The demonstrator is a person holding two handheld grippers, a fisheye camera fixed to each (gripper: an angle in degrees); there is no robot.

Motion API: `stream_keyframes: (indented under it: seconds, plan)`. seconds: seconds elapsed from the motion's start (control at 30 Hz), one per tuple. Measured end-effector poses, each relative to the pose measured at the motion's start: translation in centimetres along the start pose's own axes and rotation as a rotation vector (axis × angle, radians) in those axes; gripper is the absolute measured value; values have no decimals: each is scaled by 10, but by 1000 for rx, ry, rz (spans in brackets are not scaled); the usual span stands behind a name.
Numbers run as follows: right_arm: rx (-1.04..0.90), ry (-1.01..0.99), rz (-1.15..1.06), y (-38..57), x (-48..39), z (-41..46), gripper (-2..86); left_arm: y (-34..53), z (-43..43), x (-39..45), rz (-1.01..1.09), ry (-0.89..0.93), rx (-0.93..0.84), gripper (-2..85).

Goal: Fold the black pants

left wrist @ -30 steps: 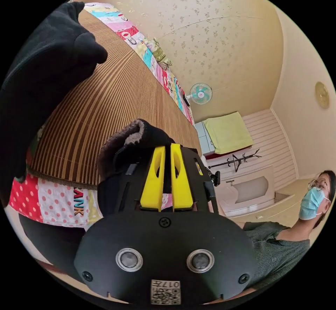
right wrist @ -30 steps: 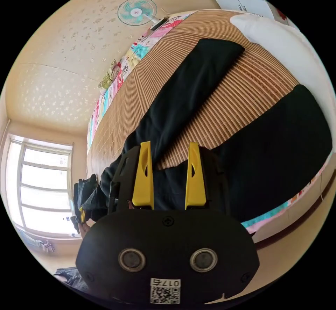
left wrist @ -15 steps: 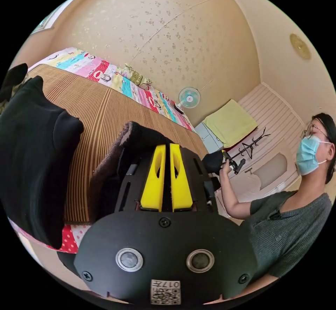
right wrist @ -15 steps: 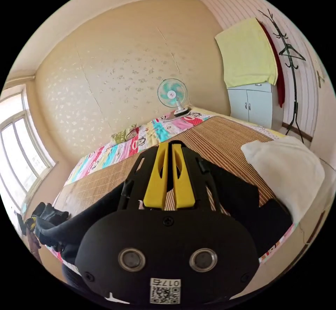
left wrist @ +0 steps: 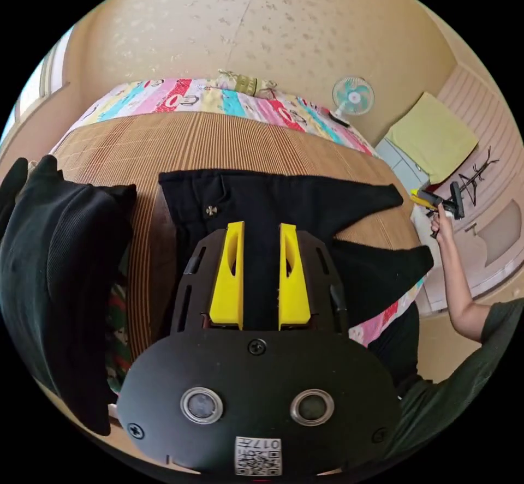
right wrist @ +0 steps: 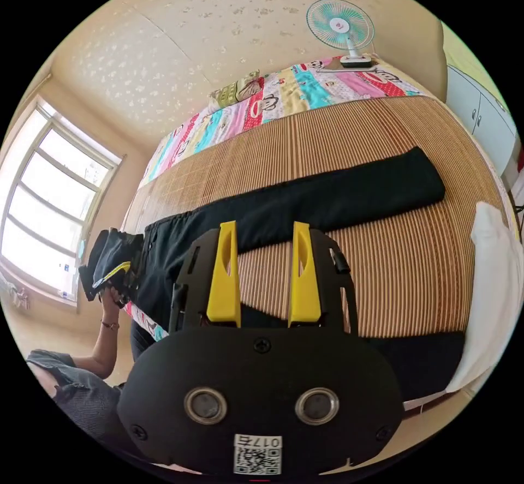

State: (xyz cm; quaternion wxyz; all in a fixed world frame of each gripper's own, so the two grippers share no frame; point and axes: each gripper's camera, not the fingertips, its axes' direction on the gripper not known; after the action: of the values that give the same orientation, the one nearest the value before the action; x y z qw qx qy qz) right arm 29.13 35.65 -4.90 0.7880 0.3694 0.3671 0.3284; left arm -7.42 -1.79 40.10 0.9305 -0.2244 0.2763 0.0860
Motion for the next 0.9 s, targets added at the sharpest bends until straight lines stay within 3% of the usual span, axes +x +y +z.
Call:
stream_keyframes:
  seconds: [0.07,0.13,0.27,0.37,0.53,0.77,0.9]
  plan:
    - [-31,18,40,49,10,10,97,39,55,5,45,-136,-278,35]
    - [-39,38,123,95,22,12,66,72,44,2,43,-116,-137,7]
    - [64,-42,327,187,52,-17,35,90,26,-2,-20,-141,-230,-7]
    - [134,-148,462,235,69,-34,28,111,10,-13,-109,-108,-180,-9]
    - [19,-210,390,249,54,-38,17,93,6,-23,-147,-58,-272,-9]
    - [-29,-304,351,233,35,-49,6,59,-1,3,-51,-221,-424,-9]
    - [-101,-354,301,232,18,-48,5,64,-28,7,-7,-243,-396,-8]
